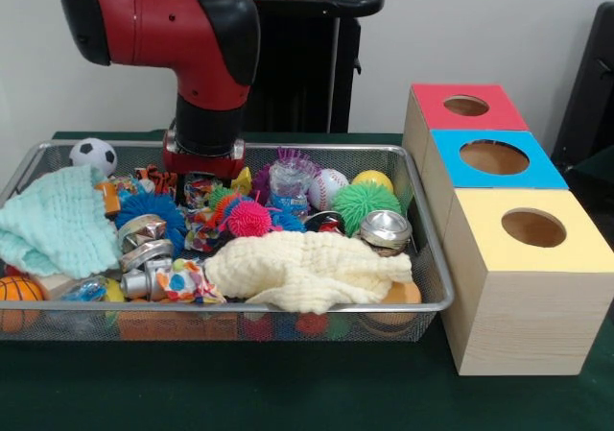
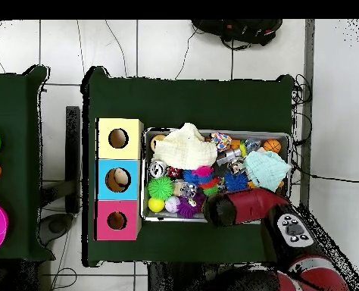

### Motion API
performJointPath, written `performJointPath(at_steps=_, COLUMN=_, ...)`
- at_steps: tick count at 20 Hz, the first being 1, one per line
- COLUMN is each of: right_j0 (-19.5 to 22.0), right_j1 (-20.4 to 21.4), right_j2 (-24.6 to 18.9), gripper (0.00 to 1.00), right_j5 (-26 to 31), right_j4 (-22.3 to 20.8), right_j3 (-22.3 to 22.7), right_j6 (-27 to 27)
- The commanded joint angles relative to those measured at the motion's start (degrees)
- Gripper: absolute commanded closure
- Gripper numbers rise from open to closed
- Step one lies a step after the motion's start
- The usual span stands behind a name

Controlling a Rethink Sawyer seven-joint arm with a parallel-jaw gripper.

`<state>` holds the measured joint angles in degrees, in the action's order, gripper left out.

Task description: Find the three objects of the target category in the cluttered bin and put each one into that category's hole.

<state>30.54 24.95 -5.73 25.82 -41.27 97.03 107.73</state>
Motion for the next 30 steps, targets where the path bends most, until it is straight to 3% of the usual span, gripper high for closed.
performJointPath(at_steps=1, right_j0=4.52, right_j1=-4.18, right_j2=-7.45, gripper=0.0, right_j5=18.15, right_j4=8.19, right_j3=-4.83, right_j6=-8.63)
performJointPath(at_steps=9, right_j0=5.17, right_j1=-4.67, right_j2=-9.3, gripper=0.0, right_j5=25.13, right_j4=9.88, right_j3=-9.84, right_j6=-11.63)
performJointPath(at_steps=17, right_j0=5.89, right_j1=-4.23, right_j2=-11.14, gripper=0.0, right_j5=27.4, right_j4=10.05, right_j3=-11.2, right_j6=-11.94)
performJointPath(at_steps=23, right_j0=7.14, right_j1=0.52, right_j2=-12.4, gripper=0.0, right_j5=24.71, right_j4=9.7, right_j3=-5.82, right_j6=-11.2)
performJointPath(at_steps=27, right_j0=11.42, right_j1=11.63, right_j2=-16.22, gripper=0.0, right_j5=19.39, right_j4=9.38, right_j3=3.93, right_j6=-15.17)
performJointPath(at_steps=30, right_j0=15.3, right_j1=17.4, right_j2=-20.51, gripper=0.0, right_j5=17.45, right_j4=9.67, right_j3=9.09, right_j6=-17.91)
